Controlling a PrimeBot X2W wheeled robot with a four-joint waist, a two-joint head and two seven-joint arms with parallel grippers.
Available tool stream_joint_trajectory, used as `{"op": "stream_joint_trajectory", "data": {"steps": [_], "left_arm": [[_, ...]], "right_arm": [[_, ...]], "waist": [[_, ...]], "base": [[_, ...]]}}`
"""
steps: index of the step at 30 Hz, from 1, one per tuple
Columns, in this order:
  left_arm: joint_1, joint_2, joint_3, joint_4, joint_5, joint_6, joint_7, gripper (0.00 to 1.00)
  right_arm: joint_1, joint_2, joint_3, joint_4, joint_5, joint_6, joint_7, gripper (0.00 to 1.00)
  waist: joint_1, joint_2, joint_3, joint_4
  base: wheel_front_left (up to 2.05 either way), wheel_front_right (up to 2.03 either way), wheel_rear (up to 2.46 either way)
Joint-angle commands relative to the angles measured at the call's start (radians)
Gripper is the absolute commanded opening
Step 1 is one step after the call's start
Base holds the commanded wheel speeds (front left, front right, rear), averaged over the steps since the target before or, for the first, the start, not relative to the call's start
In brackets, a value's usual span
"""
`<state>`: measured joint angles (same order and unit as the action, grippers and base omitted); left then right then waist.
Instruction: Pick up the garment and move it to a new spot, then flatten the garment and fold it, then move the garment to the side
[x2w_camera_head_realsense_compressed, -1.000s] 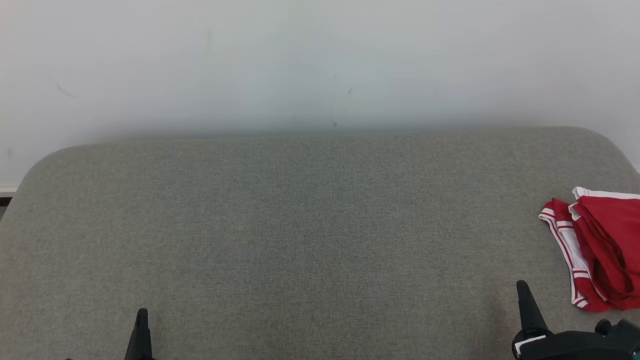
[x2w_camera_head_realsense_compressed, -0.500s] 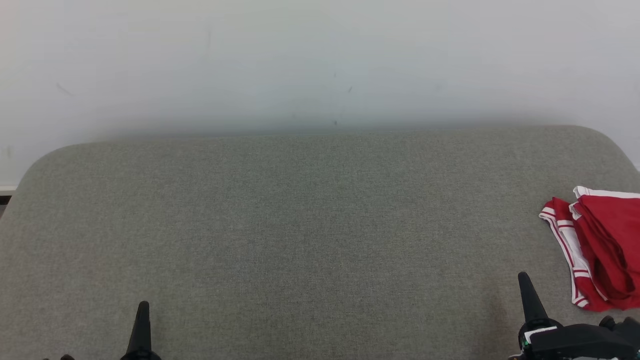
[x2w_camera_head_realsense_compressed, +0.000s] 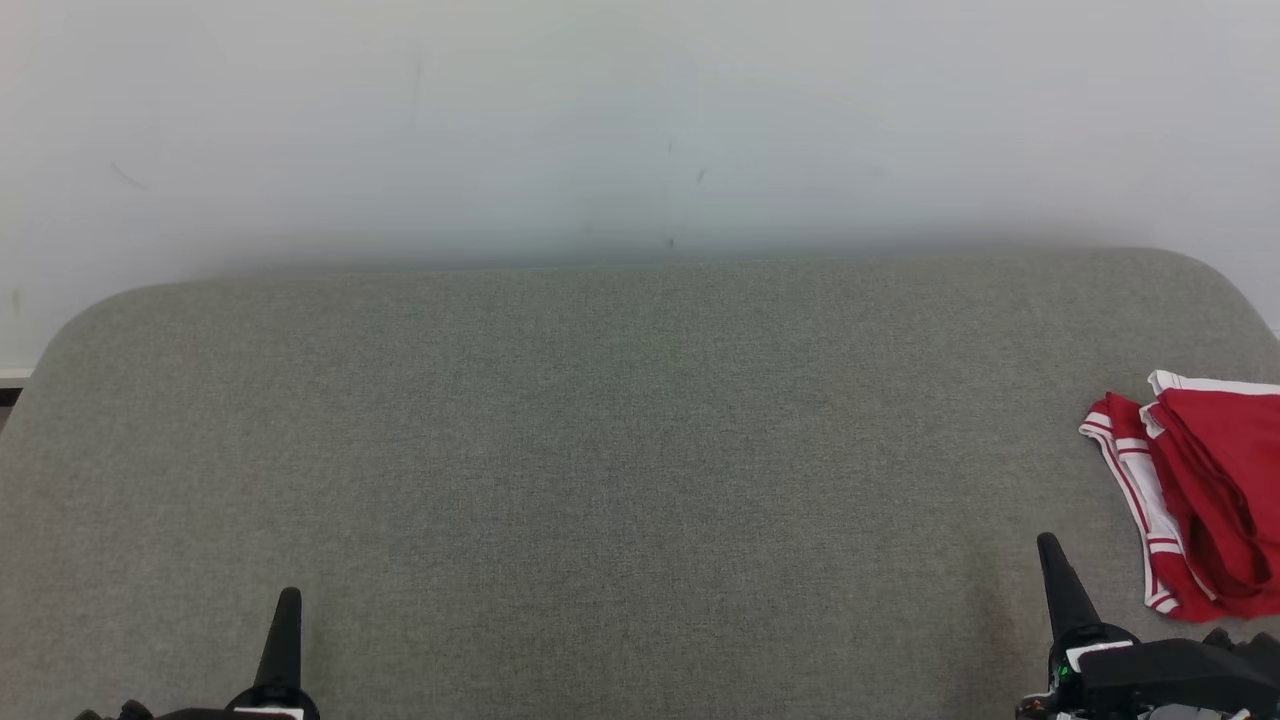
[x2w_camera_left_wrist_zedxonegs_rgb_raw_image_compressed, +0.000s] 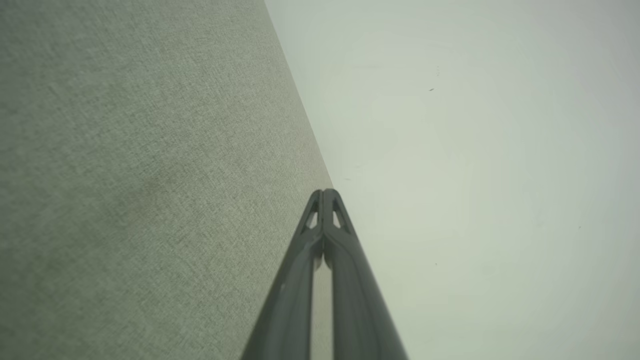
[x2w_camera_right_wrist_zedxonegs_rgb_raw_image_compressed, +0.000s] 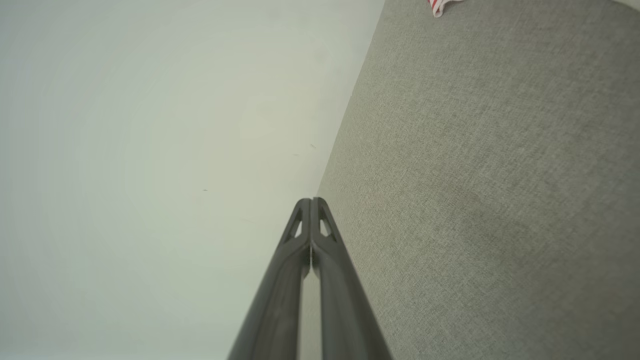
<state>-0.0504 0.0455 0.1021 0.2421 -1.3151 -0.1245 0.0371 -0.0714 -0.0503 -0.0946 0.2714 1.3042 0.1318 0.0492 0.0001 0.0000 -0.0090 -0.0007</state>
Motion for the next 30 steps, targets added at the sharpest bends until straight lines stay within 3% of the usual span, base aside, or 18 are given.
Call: {"op": "stream_joint_trajectory", "data": {"steps": [1,30], "left_arm": [[-0.024,0.006,0.004,-0.003,-0.028,-0.008,0.006,0.0],[-0.057,0.007,0.011,0.003,-0.234,-0.008,0.062,0.0]], "right_arm": [[-0.017,-0.001,-0.004,-0.011,0.023,-0.001,0.005,0.0],[-0.034,0.0,-0.017,-0.024,0.244,-0.002,0.053,0.0]], "waist": [[-0.0001,0.0,0.0,0.0],[-0.0001,0.0,0.009,0.001]], "base": [[0.0,0.0,0.0],[0.0,0.0,0.0]]}}
